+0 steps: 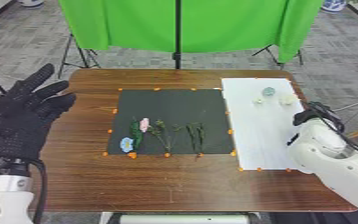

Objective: Arrange flowers

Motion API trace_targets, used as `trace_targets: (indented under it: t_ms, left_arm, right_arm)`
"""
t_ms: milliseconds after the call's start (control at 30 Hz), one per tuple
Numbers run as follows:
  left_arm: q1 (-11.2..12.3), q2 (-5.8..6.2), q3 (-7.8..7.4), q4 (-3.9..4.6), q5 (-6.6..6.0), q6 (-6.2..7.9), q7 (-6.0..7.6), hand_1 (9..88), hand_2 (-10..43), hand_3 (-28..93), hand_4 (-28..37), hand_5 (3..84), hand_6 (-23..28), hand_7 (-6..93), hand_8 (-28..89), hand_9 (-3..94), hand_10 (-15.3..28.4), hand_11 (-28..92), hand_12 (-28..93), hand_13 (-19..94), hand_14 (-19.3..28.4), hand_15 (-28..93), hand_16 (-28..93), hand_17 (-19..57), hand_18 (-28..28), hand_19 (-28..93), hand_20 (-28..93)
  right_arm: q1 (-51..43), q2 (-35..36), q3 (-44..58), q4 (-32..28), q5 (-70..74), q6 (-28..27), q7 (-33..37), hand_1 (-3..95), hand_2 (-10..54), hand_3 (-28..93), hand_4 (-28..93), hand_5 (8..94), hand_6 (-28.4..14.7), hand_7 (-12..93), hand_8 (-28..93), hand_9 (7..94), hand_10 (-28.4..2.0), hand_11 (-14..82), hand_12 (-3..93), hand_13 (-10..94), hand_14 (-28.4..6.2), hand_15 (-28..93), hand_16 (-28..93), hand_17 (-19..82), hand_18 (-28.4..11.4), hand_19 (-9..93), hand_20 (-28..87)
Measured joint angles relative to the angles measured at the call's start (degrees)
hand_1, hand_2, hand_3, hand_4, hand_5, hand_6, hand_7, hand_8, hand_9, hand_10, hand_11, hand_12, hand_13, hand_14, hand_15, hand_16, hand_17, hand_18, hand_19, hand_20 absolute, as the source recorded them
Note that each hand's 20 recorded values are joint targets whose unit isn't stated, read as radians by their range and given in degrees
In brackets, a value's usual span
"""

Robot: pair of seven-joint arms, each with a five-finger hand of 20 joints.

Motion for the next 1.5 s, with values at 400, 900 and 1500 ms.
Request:
trace_targets:
  t_ms: [400, 900, 1500]
  left_arm:
    - [-0.58, 0.00, 0.06, 0.10, 0.16, -0.62, -0.47, 21.4, 8.8, 78, -27.0, 36.0, 9.4, 14.2, -9, 33.6, 21.5, 32, 12, 29, 28.4, 67, -14, 0.0, 25.5, 65, 51]
    - [-0.94, -0.02, 0.53, 0.15, 0.16, -0.70, -0.42, 21.5, 8.8, 78, -27.0, 36.0, 9.4, 14.3, -9, 33.6, 21.5, 32, 12, 29, 28.4, 67, -14, 0.0, 25.5, 65, 51]
    - [-0.87, -0.30, 0.67, 0.17, 0.21, -0.73, -0.52, 21.5, 8.7, 78, -26.9, 36.0, 9.3, 14.7, -9, 33.6, 21.4, 33, 12, 29, 28.4, 67, -14, 0.1, 25.6, 65, 50]
  right_arm:
    - [3.88, 0.06, -3.90, 2.26, 2.17, -2.13, -0.33, 43.1, -9.3, 73, -26, 61.7, 0.0, 12, -12, 81.5, -13.9, 15.2, 11.8, 92, -5.8, 42, 18, 59, -15.2, 88, -28]
    - [8.79, -0.26, -13.23, 3.68, -1.99, -0.49, -1.86, 54.4, -9.5, 64, -28, 80.1, 2.5, 13, -1, 89.7, -7.4, 9.1, 19.3, 94, -4.1, 39, 20, 57, -14.1, 90, -28]
    - [8.62, -0.12, -16.49, 2.54, -10.23, 6.97, -2.11, 55.2, -9.5, 67, -28, 86.2, 2.4, 15, 3, 93.7, -6.8, 12.0, 22.1, 94, -2.6, 44, 19, 58, -12.7, 93, -28]
